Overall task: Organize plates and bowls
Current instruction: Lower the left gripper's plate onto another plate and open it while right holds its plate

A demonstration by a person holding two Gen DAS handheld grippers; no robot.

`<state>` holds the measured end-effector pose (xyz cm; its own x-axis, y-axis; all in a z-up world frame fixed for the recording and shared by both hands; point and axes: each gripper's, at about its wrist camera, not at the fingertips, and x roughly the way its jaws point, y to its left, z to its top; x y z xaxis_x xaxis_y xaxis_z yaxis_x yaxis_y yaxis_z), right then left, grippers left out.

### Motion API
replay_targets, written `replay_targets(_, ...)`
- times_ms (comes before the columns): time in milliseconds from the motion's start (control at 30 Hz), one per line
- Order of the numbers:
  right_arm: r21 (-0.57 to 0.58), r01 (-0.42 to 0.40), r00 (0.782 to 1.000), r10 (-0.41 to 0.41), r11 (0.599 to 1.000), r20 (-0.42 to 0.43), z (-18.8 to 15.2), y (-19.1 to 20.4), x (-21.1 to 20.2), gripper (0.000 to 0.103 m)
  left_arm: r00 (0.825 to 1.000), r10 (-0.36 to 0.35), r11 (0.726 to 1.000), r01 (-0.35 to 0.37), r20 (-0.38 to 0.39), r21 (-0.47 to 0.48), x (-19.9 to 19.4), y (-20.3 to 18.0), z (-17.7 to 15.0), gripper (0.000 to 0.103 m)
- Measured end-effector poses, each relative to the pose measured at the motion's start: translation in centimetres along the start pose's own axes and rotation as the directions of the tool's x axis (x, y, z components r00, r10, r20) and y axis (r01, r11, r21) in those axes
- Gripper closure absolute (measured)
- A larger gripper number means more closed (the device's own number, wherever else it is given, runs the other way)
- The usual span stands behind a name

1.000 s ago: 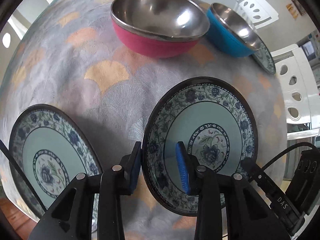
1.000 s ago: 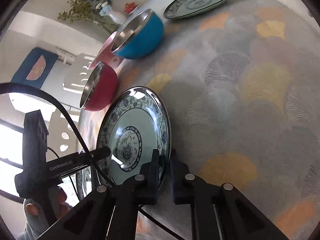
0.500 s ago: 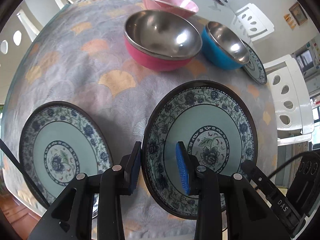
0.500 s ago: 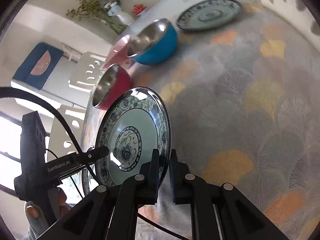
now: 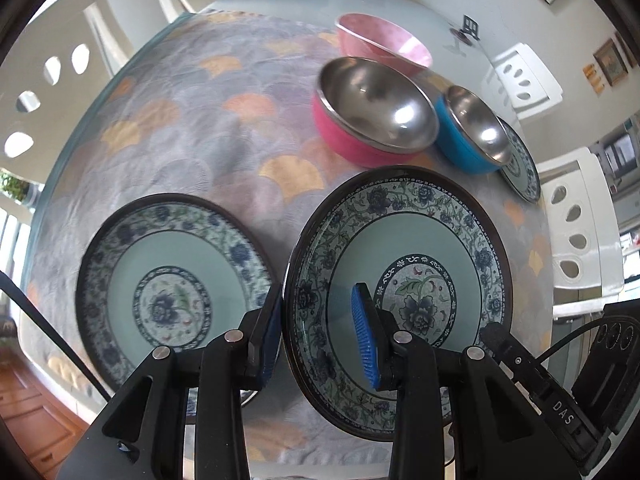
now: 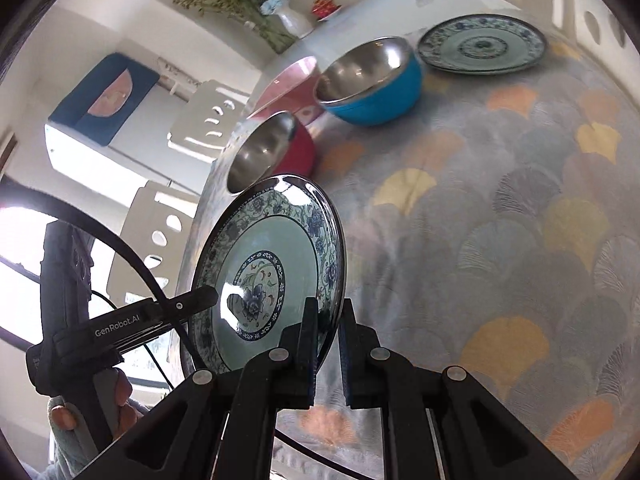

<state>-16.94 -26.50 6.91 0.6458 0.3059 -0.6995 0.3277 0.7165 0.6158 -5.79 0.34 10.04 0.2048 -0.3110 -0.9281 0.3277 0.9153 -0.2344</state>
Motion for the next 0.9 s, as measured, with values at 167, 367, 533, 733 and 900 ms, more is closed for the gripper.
replay_targets(167,-0.042,-0.02,0.999,0.019,0.999,-0.035,0.1,1.2,1.1,0.094,1.0,0.024,0.999,-0.024,0.01,-0.043,-0.4,1.3,-0.4,0.073)
replay_targets(367,-0.092,-0.057,0.995,0.048,0.994,-0.093,0.1,3.0,3.0,0.094,0.998,0.054,0.992,-0.051,0.022,-0.117,-1.2,3.9,-1.2,0.072)
replay_targets(533,-0.148,-0.088,0.987,0.065,0.985,-0.15,-0.2,5.0,5.1,0.094,0.997,0.074,0.977,-0.067,0.028,-0.203,-1.7,6.6,-1.9,0.072)
replay_targets(733,-0.208,-0.123,0.972,0.076,0.97,-0.223,-1.0,7.2,7.2,0.093,0.995,0.096,0.956,-0.085,0.026,-0.281,-2.1,9.8,-3.0,0.072)
replay_targets(900,-0.24,-0.146,0.961,0.08,0.96,-0.265,-1.4,8.7,8.8,0.093,0.995,0.1,0.938,-0.086,0.025,-0.335,-2.4,11.9,-3.8,0.072)
